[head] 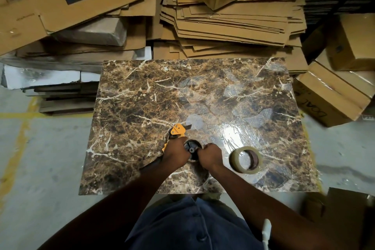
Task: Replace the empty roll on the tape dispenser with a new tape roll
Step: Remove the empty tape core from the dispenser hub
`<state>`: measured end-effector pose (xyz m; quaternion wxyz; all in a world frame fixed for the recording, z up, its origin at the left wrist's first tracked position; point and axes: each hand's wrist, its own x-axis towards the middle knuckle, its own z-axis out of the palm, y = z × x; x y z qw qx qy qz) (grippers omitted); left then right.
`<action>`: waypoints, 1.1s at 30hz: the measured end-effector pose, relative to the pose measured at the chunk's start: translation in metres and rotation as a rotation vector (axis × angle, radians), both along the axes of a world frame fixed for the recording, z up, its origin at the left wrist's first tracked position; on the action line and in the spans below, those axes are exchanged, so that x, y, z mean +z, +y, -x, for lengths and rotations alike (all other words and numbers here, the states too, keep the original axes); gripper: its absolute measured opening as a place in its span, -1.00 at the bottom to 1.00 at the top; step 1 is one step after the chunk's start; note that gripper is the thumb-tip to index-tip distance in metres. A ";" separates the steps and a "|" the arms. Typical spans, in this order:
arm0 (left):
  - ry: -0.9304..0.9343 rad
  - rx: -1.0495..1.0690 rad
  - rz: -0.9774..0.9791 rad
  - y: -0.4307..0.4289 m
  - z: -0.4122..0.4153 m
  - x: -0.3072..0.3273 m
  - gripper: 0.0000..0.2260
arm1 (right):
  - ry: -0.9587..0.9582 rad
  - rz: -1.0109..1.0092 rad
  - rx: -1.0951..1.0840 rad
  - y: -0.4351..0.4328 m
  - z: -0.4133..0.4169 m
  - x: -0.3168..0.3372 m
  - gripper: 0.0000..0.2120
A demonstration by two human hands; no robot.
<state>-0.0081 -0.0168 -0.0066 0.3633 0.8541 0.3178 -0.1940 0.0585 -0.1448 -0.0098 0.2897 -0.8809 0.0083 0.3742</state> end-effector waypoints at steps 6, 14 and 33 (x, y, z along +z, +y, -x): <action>0.096 0.004 0.113 0.010 -0.005 0.005 -0.54 | 0.043 -0.108 -0.082 -0.005 0.001 -0.002 -0.66; 0.077 0.010 0.119 0.013 -0.001 0.003 -0.48 | 0.032 -0.111 -0.043 -0.010 0.007 -0.006 -0.58; 0.056 -0.138 0.080 0.006 0.008 -0.011 -0.56 | -0.054 0.014 -0.019 -0.005 0.023 -0.012 -0.84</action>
